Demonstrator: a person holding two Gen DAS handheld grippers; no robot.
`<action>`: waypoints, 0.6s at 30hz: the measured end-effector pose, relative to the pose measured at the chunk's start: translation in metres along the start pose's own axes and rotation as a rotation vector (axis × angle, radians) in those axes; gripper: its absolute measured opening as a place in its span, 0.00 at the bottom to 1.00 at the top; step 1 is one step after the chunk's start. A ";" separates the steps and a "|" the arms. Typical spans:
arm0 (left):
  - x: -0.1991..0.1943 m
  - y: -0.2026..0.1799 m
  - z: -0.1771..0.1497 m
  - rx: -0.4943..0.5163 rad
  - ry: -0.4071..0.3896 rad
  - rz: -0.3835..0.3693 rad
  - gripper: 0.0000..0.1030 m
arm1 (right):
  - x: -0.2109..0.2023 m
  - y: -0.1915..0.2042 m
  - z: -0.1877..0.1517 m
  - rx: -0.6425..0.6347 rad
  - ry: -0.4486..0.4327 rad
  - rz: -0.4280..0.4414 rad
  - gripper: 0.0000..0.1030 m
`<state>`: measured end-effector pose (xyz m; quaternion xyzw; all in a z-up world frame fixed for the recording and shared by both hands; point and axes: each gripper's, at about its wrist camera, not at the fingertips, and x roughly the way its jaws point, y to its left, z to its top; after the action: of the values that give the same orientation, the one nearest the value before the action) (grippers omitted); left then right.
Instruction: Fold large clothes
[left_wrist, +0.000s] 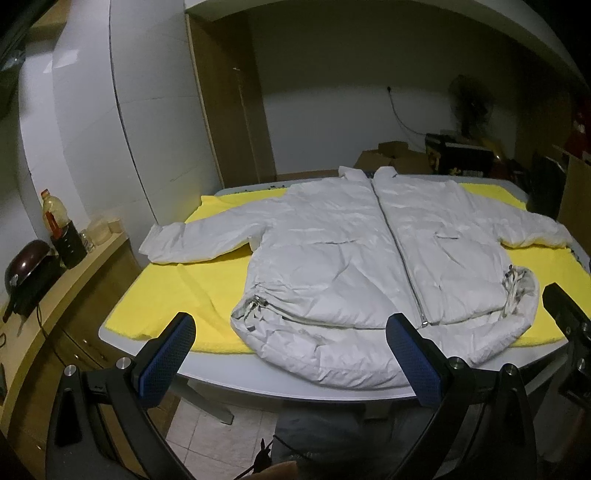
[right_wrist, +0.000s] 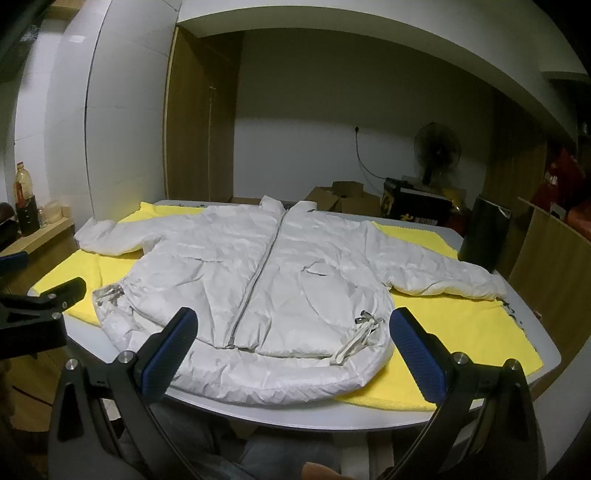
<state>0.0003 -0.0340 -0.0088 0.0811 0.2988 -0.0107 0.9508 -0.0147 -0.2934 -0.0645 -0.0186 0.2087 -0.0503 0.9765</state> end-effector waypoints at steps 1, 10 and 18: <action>0.000 -0.001 0.000 0.003 0.001 0.000 1.00 | -0.001 -0.001 0.001 0.000 -0.002 0.000 1.00; -0.001 -0.002 -0.002 0.006 0.004 -0.002 1.00 | 0.000 0.001 0.001 -0.006 0.007 0.003 1.00; 0.001 -0.001 -0.001 0.006 0.013 -0.005 1.00 | -0.001 0.003 0.001 -0.007 0.011 0.003 1.00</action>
<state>0.0002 -0.0348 -0.0105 0.0835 0.3053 -0.0136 0.9485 -0.0151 -0.2904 -0.0638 -0.0216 0.2141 -0.0484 0.9754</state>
